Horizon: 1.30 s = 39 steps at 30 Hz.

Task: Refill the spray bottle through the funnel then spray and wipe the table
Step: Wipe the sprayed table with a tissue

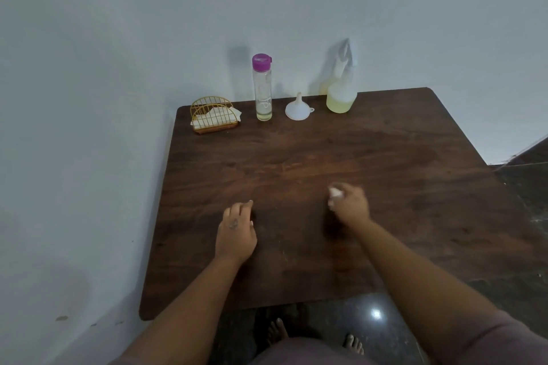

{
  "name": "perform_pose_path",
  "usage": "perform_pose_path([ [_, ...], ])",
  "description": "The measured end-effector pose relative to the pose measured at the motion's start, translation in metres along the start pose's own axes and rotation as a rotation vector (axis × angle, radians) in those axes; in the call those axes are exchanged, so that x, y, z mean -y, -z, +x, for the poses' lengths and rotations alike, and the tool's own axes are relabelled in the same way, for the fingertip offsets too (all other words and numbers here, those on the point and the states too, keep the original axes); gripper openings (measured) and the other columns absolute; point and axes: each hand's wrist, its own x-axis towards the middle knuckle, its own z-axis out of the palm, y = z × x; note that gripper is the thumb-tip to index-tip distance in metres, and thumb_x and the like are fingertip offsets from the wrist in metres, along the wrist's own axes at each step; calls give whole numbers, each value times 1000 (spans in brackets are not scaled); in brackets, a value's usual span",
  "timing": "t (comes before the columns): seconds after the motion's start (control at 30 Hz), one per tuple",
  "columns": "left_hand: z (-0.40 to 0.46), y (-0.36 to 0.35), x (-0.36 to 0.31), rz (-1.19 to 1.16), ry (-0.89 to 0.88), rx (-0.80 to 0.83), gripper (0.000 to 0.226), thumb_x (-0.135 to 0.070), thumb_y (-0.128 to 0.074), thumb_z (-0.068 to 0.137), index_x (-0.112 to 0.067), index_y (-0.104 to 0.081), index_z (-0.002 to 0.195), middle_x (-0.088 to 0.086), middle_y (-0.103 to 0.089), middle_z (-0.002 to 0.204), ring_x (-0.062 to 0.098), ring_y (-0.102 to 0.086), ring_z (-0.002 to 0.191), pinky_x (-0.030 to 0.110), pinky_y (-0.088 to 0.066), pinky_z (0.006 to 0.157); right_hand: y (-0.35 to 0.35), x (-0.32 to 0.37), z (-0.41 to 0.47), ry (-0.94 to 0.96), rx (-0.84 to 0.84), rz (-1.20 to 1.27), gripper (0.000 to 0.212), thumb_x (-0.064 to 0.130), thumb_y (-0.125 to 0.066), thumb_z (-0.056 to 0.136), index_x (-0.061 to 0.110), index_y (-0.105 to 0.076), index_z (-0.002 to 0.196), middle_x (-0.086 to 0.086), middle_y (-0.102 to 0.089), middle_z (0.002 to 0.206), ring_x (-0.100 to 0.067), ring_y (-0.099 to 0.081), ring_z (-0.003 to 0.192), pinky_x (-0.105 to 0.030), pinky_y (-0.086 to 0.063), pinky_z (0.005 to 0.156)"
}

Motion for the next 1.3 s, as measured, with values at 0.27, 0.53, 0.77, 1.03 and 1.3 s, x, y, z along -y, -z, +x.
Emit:
perform_pose_path([
  [0.27,-4,-8,-13,-10,-27,39,52,-22,-48,97,-19,-36,147,0,-43,139,18,-39,127,31,-42,100,19,-35,32,139,48,-505,31,10,-51,89,17,-70,112,-16,-51,129,-38,-53,113,-34,-43,96],
  [0.53,6,-11,-27,-14,-91,41,50,-15,-49,95,-16,-42,145,2,-48,134,21,-43,121,34,-44,95,-41,1,-63,441,362,-75,20,1,-61,80,10,-76,88,-4,-71,99,-16,-66,94,-23,-50,91],
  [0.77,10,-10,-30,-28,-63,40,51,-19,-49,97,-18,-38,147,0,-45,137,18,-40,126,30,-41,99,70,-37,48,-161,-146,-94,34,33,-85,66,12,-59,68,-8,-71,94,-23,-66,96,-26,-49,82],
  [1.03,16,-12,-34,-23,-82,55,53,-22,-52,96,-19,-37,147,-1,-44,138,18,-38,128,31,-42,101,62,-45,48,-53,-155,-386,27,15,-52,91,14,-64,115,-18,-64,111,-36,-48,113,-39,-45,90],
  [1.3,18,-15,-27,-6,-64,54,49,-18,-49,96,-17,-41,145,1,-47,136,19,-42,123,31,-44,97,-46,3,-39,571,542,-590,33,23,-49,97,21,-56,129,-12,-36,142,-29,-39,130,-36,-35,107],
])
